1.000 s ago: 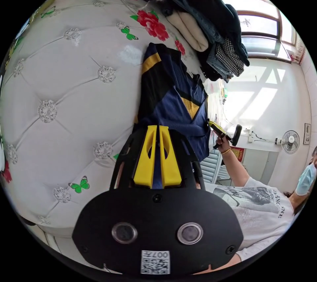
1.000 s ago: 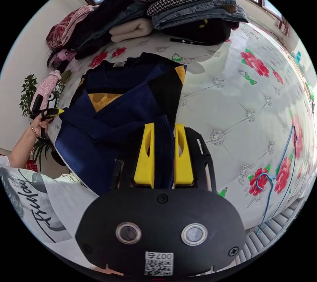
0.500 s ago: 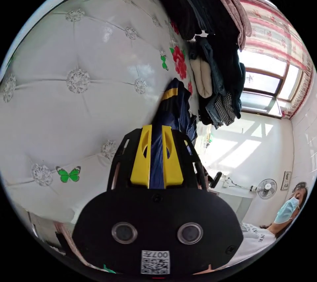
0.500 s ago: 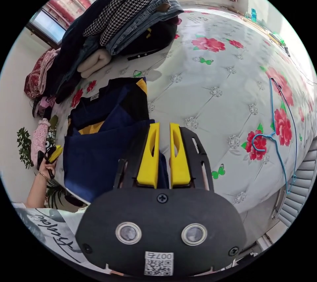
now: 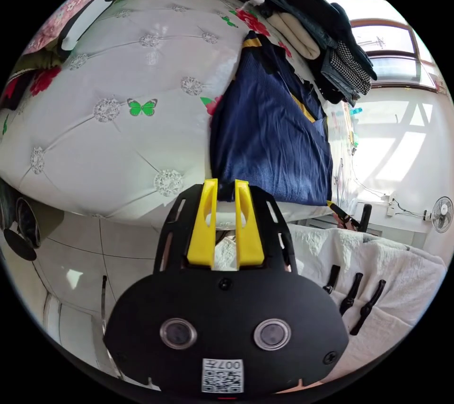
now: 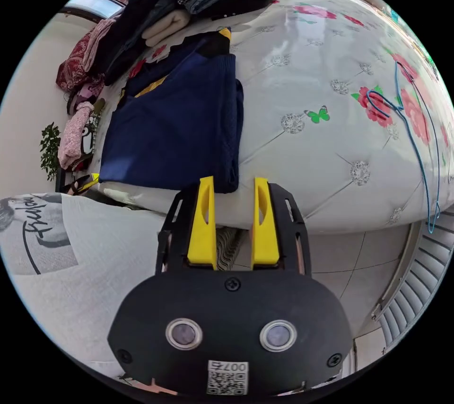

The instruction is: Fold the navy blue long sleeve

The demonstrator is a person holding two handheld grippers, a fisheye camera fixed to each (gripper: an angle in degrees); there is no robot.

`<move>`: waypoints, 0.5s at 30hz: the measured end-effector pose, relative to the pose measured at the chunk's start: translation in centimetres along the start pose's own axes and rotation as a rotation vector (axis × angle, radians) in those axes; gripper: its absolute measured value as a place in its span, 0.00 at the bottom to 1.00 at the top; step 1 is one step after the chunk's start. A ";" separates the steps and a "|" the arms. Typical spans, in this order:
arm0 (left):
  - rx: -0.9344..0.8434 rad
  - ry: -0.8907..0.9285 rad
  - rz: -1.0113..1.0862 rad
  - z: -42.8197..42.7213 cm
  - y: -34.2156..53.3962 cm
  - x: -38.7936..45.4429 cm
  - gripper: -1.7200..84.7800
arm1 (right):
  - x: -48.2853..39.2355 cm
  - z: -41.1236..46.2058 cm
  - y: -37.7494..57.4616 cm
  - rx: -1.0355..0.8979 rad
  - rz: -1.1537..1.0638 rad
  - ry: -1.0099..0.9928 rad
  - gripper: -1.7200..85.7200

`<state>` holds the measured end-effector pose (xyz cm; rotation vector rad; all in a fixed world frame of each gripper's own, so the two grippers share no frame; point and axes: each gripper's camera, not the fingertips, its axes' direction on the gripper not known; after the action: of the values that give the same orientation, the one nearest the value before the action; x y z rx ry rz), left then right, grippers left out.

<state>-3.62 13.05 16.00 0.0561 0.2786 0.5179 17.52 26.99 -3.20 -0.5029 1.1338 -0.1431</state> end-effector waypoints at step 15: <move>0.029 0.441 0.031 -8.1 7.6 2.9 0.01 | 4.9 -4.6 3.6 0.115 0.121 -0.546 0.02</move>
<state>-7.09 20.91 8.40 -0.0271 0.7170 0.5546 14.98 26.96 -10.46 -0.3394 0.6149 0.0350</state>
